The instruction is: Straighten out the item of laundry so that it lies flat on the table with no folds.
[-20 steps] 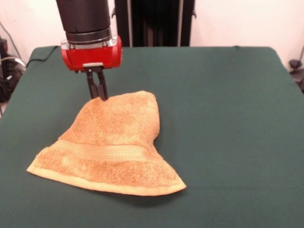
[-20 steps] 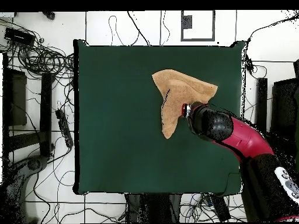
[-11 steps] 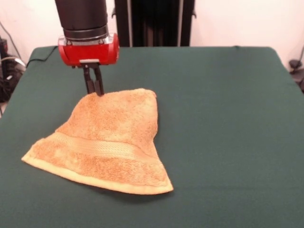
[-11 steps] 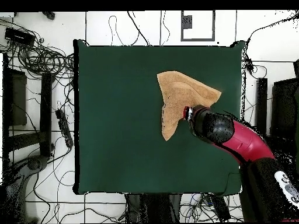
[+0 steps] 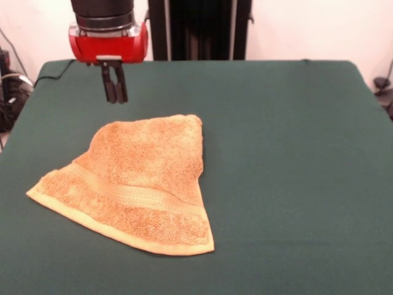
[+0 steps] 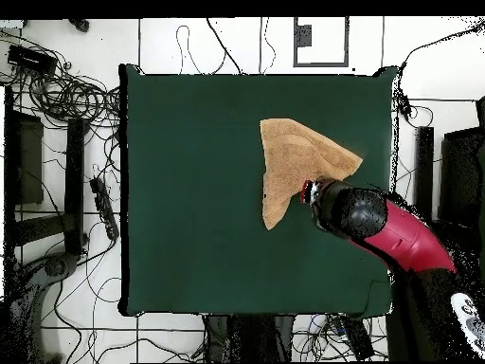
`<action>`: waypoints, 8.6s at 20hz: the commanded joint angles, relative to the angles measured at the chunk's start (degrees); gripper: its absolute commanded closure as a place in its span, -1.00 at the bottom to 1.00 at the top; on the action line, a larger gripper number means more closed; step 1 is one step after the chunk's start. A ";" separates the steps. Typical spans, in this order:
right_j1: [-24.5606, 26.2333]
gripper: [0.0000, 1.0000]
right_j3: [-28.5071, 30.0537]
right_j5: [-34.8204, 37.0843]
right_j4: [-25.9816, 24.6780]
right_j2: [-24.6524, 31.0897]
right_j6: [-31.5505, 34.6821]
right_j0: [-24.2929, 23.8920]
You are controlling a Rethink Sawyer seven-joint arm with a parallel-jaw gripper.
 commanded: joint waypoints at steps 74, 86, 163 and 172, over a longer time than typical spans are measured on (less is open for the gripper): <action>0.11 -1.00 6.01 -3.10 -5.56 21.15 -1.02 2.38; 3.90 -1.00 -5.52 0.25 -14.01 25.70 -5.41 3.01; 19.62 -1.00 -20.56 16.03 -39.34 36.44 -38.00 -6.20; 23.08 -1.00 -21.46 13.90 -39.90 37.16 -38.81 -6.95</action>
